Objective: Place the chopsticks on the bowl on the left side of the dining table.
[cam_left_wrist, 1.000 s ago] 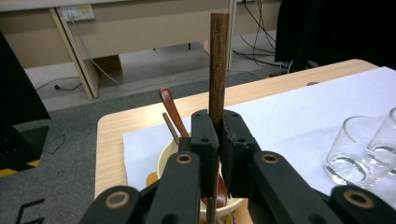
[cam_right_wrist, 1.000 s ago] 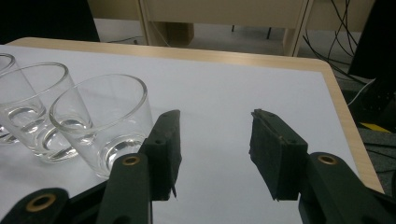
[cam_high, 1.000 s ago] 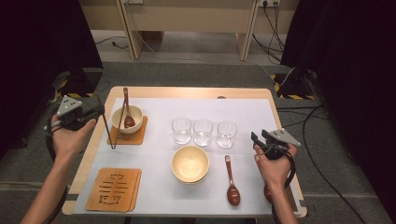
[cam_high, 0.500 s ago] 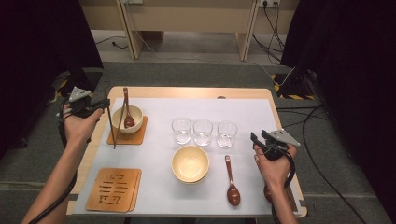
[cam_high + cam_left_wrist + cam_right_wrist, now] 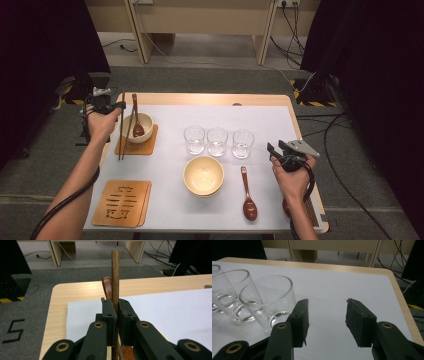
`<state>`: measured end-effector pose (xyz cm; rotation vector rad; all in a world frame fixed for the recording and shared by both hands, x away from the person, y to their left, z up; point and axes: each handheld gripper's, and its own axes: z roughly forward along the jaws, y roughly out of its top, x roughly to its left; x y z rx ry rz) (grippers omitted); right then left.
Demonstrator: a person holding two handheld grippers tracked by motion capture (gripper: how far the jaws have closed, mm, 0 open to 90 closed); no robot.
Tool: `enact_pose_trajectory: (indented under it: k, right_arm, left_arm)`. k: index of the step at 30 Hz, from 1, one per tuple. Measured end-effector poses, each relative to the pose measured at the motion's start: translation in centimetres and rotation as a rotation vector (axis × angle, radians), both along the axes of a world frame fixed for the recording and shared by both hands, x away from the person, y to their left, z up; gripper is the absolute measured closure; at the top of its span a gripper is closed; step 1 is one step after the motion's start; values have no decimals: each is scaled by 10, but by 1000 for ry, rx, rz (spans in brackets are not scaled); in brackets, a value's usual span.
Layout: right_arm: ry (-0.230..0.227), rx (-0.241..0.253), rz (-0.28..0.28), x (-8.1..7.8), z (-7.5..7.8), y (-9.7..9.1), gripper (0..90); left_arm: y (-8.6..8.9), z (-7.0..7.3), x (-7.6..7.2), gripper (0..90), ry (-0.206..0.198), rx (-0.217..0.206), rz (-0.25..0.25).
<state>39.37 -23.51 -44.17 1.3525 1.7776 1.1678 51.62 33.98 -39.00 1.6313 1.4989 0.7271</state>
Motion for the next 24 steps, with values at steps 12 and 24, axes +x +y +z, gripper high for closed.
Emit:
enact_pose_trajectory:
  k: [12, 24]
  right_arm:
    - [2, -4, 3, 0, -1, 1, 535]
    - [5, -2, 5, 1, -2, 1, 534]
  left_arm:
    - [-2, -20, 13, 828, 77, -22, 76]
    - [0, -29, 19, 826, 122, -44, 112]
